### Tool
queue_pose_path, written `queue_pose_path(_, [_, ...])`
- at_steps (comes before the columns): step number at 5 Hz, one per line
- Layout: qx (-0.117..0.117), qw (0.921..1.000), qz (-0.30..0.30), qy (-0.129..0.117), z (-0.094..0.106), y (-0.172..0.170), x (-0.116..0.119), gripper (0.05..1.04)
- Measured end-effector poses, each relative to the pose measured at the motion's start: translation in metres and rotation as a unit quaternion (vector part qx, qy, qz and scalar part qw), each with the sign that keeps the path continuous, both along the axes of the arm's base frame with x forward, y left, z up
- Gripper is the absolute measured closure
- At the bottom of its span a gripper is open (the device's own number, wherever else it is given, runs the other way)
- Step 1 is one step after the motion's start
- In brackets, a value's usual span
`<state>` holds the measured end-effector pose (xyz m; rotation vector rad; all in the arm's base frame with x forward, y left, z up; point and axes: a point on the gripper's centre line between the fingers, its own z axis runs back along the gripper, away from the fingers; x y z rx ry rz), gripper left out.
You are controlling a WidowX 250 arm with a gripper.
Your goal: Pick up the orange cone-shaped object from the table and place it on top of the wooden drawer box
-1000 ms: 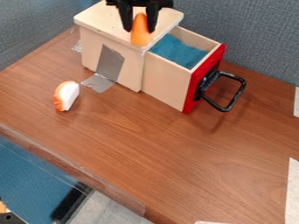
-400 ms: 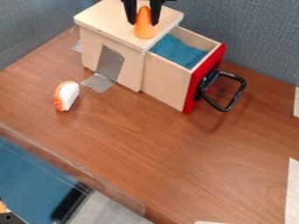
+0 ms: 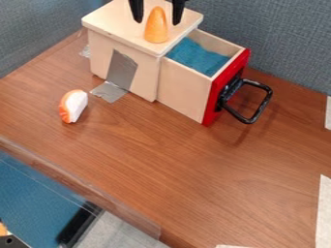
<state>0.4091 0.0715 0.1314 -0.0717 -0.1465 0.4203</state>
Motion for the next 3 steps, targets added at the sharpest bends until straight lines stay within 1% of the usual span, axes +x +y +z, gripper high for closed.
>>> queue_pose_path(1, [-0.003,0.9994,-0.026,-0.021,0.019,-0.016,0.009,0.079])
queue_pose_path(2, [0.009,0.9974,-0.053,-0.047,0.045,-0.031,0.017,0.083])
queue_pose_path(3, [0.029,0.992,-0.094,-0.079,0.074,-0.047,0.026,0.083])
